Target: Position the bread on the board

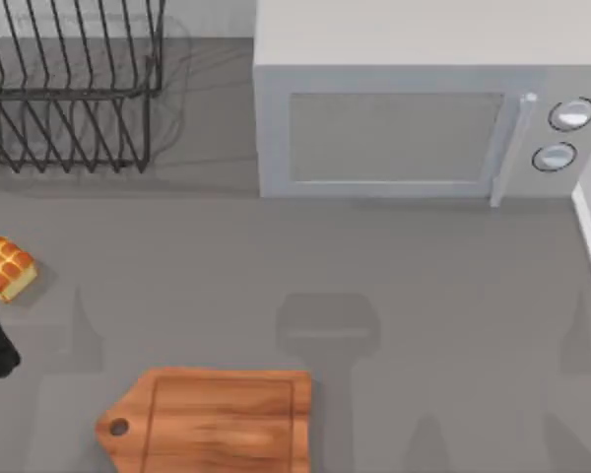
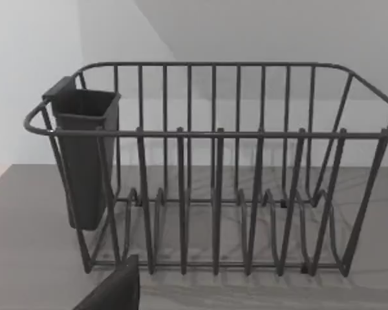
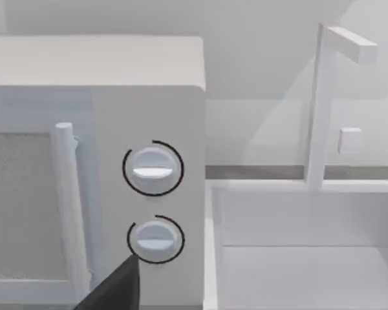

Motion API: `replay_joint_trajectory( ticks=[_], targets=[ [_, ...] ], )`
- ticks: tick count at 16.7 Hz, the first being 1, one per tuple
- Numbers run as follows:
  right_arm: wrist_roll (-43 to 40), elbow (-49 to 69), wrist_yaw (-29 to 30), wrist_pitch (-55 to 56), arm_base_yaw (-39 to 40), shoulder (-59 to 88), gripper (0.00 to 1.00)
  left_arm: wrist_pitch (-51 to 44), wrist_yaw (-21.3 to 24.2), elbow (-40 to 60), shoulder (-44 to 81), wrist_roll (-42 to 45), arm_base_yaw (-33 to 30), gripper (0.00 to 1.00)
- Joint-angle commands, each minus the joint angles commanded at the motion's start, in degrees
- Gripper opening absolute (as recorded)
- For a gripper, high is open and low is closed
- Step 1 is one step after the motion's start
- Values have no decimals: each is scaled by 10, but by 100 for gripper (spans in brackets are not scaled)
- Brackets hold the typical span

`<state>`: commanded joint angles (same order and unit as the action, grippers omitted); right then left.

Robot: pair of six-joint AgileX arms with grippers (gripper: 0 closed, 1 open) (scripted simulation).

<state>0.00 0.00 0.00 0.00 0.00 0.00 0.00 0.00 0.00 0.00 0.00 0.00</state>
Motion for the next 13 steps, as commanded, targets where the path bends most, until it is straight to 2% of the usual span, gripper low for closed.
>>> replay_joint_trajectory(
  ticks=[3,6,9,13],
  targets=[
    [0,0,0,0,0,0,100,-4,0,6,6,3,1,100],
    [0,0,0,0,0,0,100,-38,-2,57,59,26,4,100],
    [0,0,0,0,0,0,100,-101,-2,148,168,68,8,100],
    [0,0,0,0,0,0,100,-213,-1,302,388,141,13,100]
  ],
)
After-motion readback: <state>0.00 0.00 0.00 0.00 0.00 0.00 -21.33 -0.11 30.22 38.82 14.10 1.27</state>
